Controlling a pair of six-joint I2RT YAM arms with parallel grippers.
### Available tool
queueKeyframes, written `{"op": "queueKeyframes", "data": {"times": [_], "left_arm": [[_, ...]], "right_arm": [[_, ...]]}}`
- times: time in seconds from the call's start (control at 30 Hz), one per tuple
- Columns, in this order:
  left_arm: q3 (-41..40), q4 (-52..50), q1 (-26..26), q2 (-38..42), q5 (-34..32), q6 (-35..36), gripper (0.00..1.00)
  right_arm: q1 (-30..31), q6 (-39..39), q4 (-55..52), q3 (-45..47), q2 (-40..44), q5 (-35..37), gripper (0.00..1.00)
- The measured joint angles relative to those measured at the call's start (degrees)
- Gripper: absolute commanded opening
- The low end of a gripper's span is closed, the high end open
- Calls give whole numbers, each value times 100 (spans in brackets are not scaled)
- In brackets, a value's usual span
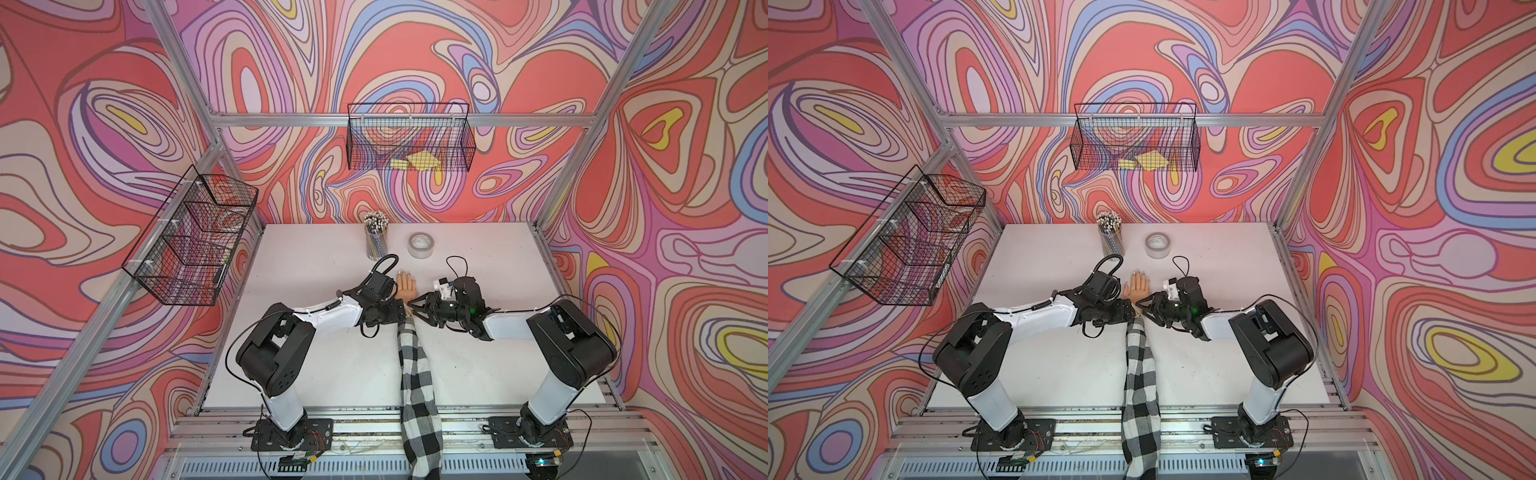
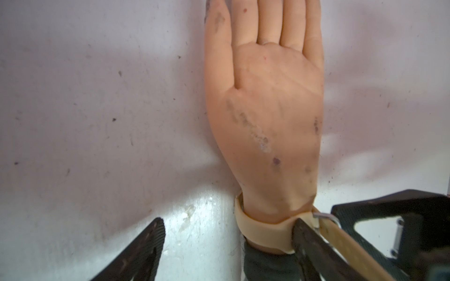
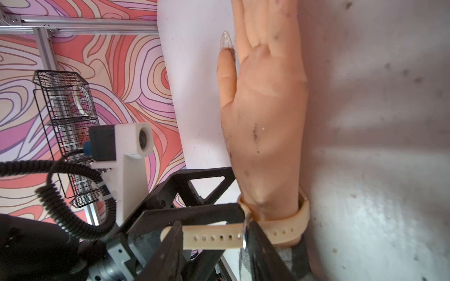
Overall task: Take off the watch
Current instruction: Untie the watch from the hand, then take off the watch from the hand.
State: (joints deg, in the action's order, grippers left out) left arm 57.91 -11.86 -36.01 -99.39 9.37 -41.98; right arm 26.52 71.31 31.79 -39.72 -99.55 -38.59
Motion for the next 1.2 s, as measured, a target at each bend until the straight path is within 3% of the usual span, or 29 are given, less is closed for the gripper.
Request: {"op": "queueKeyframes", "data": {"times": [0.23, 0.73, 1.2], "left_arm": [[-7, 2, 0, 0, -4, 2, 83], [-7, -87, 4, 118, -48, 42, 83], [-7, -125, 4, 118, -48, 39, 83]], "right_arm": [[0, 122, 142, -31, 0, -96, 40], [0, -879, -1633, -264, 461, 420, 25], [0, -979, -1718, -372, 245, 409, 22]]}}
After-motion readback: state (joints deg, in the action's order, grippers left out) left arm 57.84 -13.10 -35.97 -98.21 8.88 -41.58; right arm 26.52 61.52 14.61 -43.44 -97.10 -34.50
